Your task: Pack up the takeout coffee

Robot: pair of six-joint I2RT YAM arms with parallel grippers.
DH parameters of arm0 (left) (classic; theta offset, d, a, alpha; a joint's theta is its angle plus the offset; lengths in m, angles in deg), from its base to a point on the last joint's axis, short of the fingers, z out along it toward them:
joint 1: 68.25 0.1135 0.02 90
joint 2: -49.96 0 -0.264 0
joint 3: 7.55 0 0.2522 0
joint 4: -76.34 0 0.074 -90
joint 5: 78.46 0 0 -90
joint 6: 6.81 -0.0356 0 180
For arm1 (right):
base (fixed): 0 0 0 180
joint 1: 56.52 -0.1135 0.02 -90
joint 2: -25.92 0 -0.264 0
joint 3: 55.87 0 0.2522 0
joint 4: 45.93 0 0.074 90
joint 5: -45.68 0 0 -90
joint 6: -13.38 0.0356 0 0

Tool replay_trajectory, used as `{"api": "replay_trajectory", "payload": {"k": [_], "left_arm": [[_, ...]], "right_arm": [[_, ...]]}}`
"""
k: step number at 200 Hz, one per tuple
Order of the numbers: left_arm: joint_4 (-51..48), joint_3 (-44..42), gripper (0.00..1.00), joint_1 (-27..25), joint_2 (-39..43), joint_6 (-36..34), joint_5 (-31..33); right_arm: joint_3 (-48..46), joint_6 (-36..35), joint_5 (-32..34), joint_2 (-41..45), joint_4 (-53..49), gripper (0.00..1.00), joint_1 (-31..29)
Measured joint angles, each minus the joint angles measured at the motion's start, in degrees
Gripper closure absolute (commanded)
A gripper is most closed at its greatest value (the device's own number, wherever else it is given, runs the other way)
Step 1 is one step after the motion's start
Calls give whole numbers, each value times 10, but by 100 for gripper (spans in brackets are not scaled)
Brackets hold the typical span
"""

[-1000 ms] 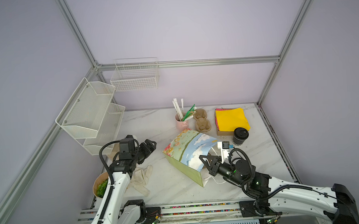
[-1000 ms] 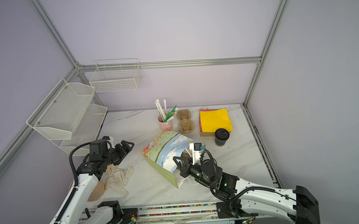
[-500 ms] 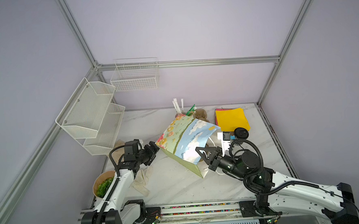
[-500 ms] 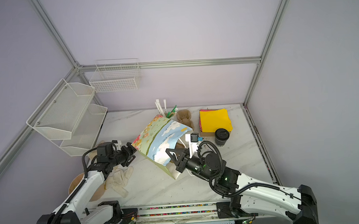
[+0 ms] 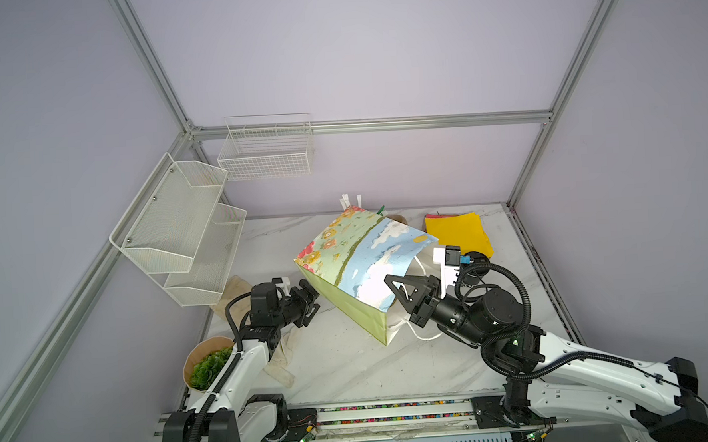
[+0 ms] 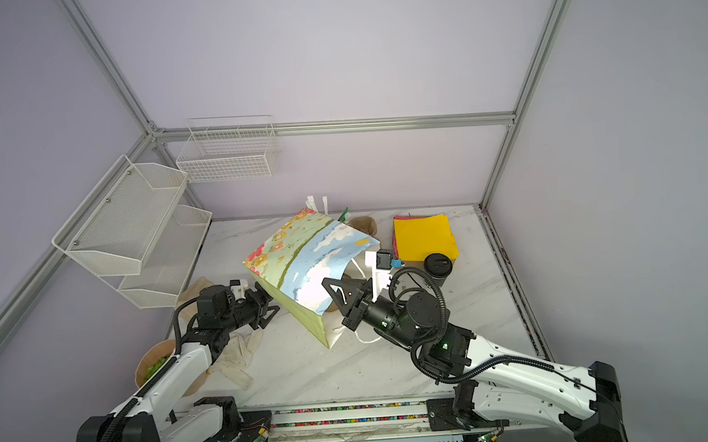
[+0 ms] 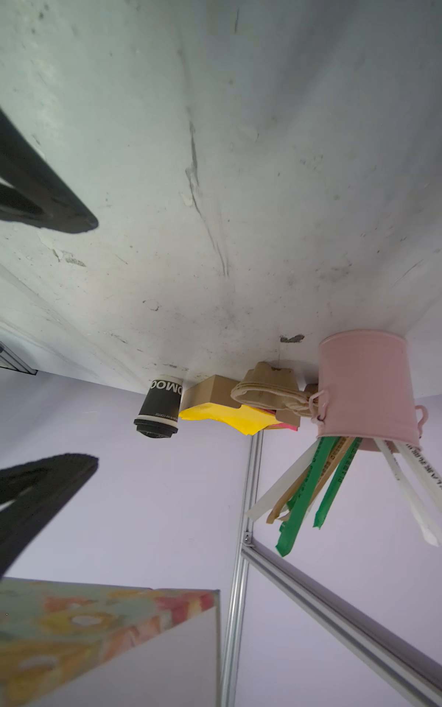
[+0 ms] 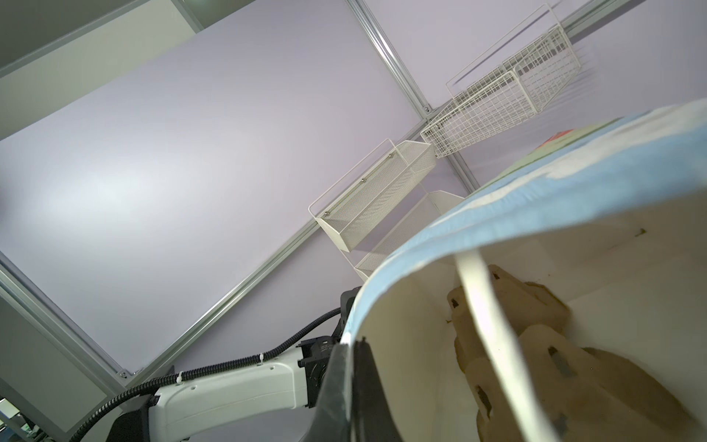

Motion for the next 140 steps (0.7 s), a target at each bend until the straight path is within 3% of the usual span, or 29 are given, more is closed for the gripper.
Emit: {"api": "replay_trajectory", "payload": {"k": [62,140], "left_arm": [[50,-9,10,-28,12,40,6],[154,-8,10,-27,5,78,23]], "right_arm": [[13,-11,-19,-54,42,100,3],[-89,13,-24,2,78,100,3]]}}
